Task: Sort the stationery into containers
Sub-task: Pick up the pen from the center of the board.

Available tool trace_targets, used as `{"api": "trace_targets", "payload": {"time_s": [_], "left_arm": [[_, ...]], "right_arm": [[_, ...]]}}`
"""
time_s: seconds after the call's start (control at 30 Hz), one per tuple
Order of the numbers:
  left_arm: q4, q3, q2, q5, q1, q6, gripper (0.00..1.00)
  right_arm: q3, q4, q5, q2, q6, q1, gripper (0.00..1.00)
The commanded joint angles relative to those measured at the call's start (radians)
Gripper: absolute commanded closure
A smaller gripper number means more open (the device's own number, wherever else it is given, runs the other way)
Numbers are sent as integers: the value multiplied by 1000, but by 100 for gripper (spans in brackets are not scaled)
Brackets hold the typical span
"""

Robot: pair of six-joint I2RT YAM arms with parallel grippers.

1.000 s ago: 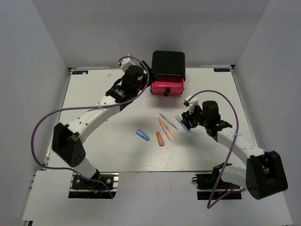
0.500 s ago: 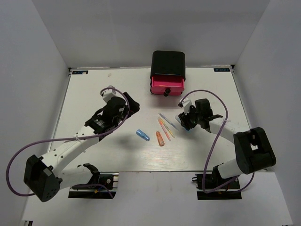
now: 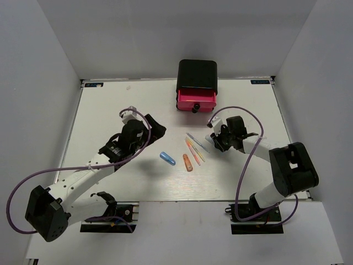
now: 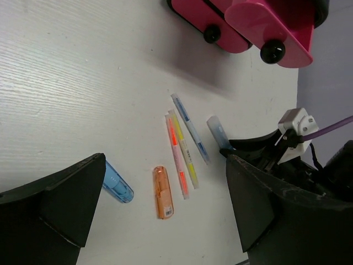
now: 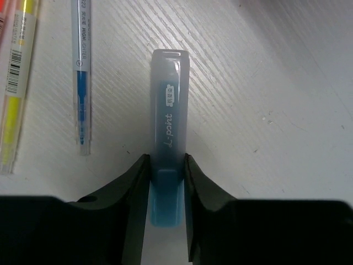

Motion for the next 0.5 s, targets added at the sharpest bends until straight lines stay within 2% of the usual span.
{"api": "trace_targets", "payload": {"time_s": [0.0,0.03,0.13,0.17,0.23,0.27,0.3,0.4,0.47], "left_arm": [[85,-23,-7,67,6,8,0],[97,-32,2,67,6,8,2],[154,-41,13,87,6,18,4],[174,-41,13,106,6,34,7],[214,-41,45,119,-3,43,9],[226,-41,57,132,-3,43,10],[240,-41,70,133,-3,54,10],[288,-20,131,160,-3,54,11],[308,-2,182,186,-3,65,11]], "right_arm": [[-8,-31,4,-18,-41,-2,76],[-10,-46,-11,-44,-54,-2,82],[-5,-95,-46,-126,-93,-5,83],[4,-112,-86,-205,-134,-3,88],[34,-174,-196,-320,-202,-10,90],[47,-178,-197,-321,-228,-11,90],[50,-169,-279,-368,-238,-11,90],[87,-146,-383,-440,-286,-6,90],[140,-131,-419,-422,-300,-6,90]]}}
